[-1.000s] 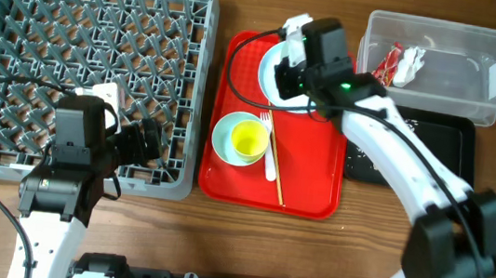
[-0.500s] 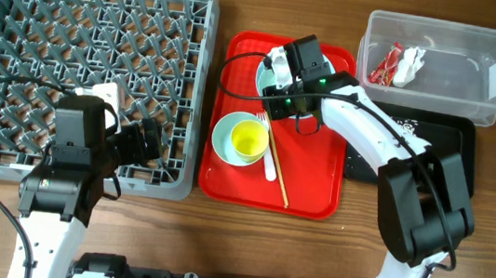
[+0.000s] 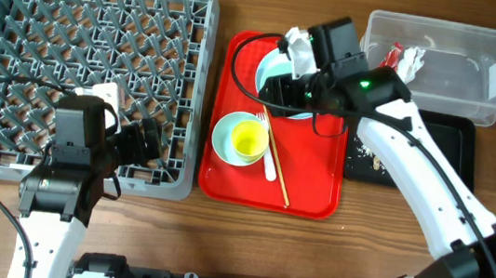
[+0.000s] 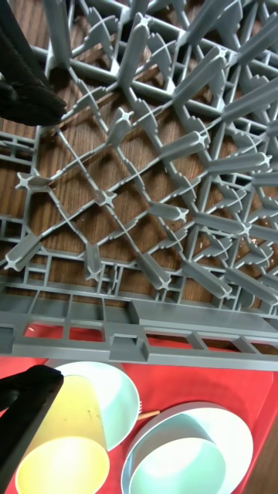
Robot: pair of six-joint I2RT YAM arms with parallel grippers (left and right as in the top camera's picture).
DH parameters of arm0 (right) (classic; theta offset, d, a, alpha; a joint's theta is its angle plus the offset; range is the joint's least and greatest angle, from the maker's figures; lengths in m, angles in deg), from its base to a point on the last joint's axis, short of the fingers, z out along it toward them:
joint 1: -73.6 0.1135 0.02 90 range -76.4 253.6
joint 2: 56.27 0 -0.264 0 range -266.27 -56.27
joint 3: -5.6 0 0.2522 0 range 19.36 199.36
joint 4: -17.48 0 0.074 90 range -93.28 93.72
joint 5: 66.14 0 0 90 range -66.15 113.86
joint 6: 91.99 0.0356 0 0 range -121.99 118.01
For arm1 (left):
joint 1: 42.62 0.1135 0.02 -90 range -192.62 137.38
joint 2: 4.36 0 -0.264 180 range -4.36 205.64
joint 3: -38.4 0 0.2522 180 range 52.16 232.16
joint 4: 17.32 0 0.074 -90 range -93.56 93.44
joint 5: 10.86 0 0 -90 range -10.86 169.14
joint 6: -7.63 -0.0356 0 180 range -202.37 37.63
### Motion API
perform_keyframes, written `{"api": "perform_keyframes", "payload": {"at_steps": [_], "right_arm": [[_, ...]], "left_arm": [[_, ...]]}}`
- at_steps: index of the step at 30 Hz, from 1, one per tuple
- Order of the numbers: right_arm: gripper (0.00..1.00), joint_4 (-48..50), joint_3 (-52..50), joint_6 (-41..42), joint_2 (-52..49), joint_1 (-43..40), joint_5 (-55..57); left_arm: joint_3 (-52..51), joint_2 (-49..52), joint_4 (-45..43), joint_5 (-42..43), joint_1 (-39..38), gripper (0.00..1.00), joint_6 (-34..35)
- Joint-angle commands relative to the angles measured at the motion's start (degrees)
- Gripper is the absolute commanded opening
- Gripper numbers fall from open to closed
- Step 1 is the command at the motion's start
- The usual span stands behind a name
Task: Sort waste into correct bins and load items into the dishwasher rack
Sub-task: 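Set the emptied bowl onto the blue plate with the right gripper, then lift the yellow cup from the blue bowl with the right gripper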
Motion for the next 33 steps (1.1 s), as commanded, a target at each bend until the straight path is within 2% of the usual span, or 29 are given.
{"api": "perform_keyframes", "payload": {"at_steps": [1, 7, 10, 11, 14, 15, 22, 25, 27, 33], "right_arm": [[0.64, -1.3, -3.3, 1.9, -3.5, 2.4, -1.3], [0.56, -1.1, -7.2, 7.4, -9.0, 4.1, -1.1], [0.4, -0.3, -7.2, 8.3, -11.9, 4.0, -0.8], [0.37, 0.1, -7.2, 9.2, -12.6, 4.1, -0.7], [0.1, 1.0, -7.2, 10.9, -13.3, 4.0, -0.4], [0.06, 1.1, -7.1, 11.6, -13.1, 3.8, -0.4], [0.04, -2.0, -2.7, 11.6, -7.3, -0.2, -0.5], [0.04, -0.5, -1.8, 10.3, -3.3, -3.1, -6.6], [0.04, 1.8, -1.8, 8.7, -1.6, -5.1, -16.3], [0.04, 6.2, -1.8, 8.7, -1.6, -6.8, -37.3]], "left_arm": [[1.0, 0.1, -0.1, 0.7, -0.3, 1.0, 0.3], [1.0, 0.1, -0.1, 0.7, -0.3, 1.0, 0.3], [1.0, 0.1, -0.2, 0.7, -0.3, 1.0, 0.3], [1.0, 0.1, -0.2, 0.7, -0.3, 1.0, 0.3], [1.0, 0.1, -0.1, 0.7, -0.3, 1.0, 0.3], [1.0, 0.1, -0.1, 0.7, -0.3, 1.0, 0.3], [1.0, 0.1, -0.2, 2.7, -0.3, 1.0, 0.3], [1.0, 0.1, -1.8, 9.4, -0.3, 1.0, 0.3], [1.0, 0.1, -4.7, 18.7, -0.3, 1.0, 0.3], [1.0, 0.1, -14.7, 36.2, -0.3, 1.0, 0.3]]}}
